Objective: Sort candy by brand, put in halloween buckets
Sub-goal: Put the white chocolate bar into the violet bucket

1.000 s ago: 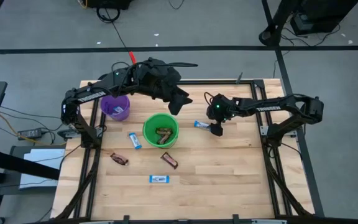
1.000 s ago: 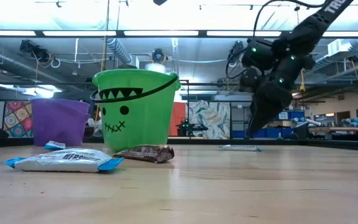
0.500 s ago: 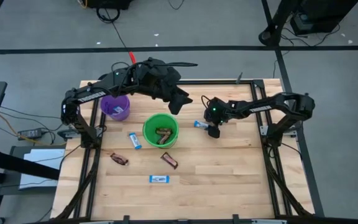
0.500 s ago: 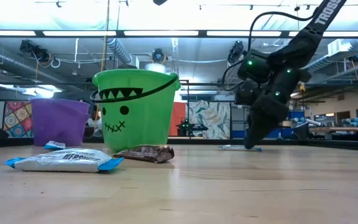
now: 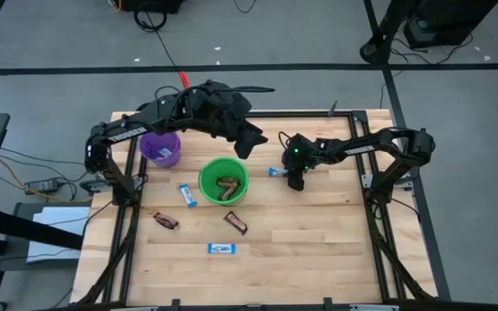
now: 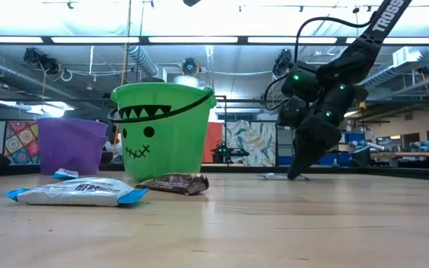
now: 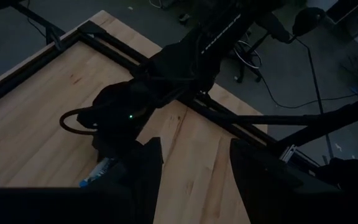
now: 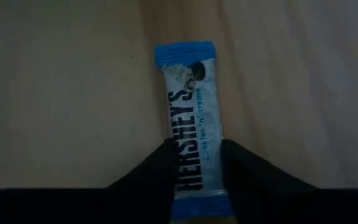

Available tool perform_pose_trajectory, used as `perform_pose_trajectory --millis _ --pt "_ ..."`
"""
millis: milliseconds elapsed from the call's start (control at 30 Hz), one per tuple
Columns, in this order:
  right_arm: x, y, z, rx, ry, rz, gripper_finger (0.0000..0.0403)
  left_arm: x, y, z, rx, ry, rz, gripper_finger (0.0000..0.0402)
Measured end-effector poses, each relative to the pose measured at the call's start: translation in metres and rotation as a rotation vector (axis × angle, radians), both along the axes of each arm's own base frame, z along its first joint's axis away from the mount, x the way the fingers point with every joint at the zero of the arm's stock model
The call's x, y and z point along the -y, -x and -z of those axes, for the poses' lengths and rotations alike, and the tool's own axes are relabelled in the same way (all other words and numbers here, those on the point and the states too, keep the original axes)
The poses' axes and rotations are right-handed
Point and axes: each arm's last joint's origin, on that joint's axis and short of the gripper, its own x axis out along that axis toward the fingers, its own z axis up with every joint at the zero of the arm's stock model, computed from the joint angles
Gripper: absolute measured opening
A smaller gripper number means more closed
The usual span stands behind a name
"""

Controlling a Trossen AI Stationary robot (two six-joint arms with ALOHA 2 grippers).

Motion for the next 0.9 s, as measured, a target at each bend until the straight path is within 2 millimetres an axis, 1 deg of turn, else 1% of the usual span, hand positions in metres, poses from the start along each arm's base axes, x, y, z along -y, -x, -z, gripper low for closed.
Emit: perform_pose_trajectory --millis 100,200,233,367,500,633,733,833,900 --pt "-0.003 -0.001 -0.001 0.031 -0.064 -0.034 0.0064 0.000 0.000 0.000 0.000 0.002 0.000 0.0193" --pt "-0.005 -0.002 0.000 0.047 -0.089 -0.048 0.0021 0.000 0.000 0.000 0.000 0.001 0.000 0.0193" --pt "-0.005 -0.003 -0.001 0.056 -0.093 -0.047 0.0013 0.000 0.000 0.000 0.000 0.001 0.000 0.0193" --pt "-0.007 -0.005 -0.006 0.067 -0.073 -0.043 0.0008 0.000 0.000 0.000 0.000 -0.001 0.001 0.0193" --pt "-0.006 -0.007 -0.018 0.052 -0.043 -0.036 0.0002 0.000 0.000 0.000 0.000 -0.007 0.002 0.0193" --pt "-0.003 -0.015 -0.047 0.096 0.045 -0.035 0.0002 -0.001 0.001 -0.001 0.000 -0.029 0.001 0.0193" --pt "-0.001 -0.016 -0.069 0.106 0.097 -0.044 0.0002 -0.001 0.002 -0.002 0.002 -0.039 0.003 0.0193" --pt "0.000 -0.017 -0.098 0.141 0.160 -0.042 0.0001 -0.001 0.003 0.000 -0.019 -0.035 0.001 0.0193" --pt "0.000 -0.014 -0.117 0.141 0.214 -0.034 0.0001 -0.001 0.006 0.004 -0.067 -0.016 -0.005 0.0193"
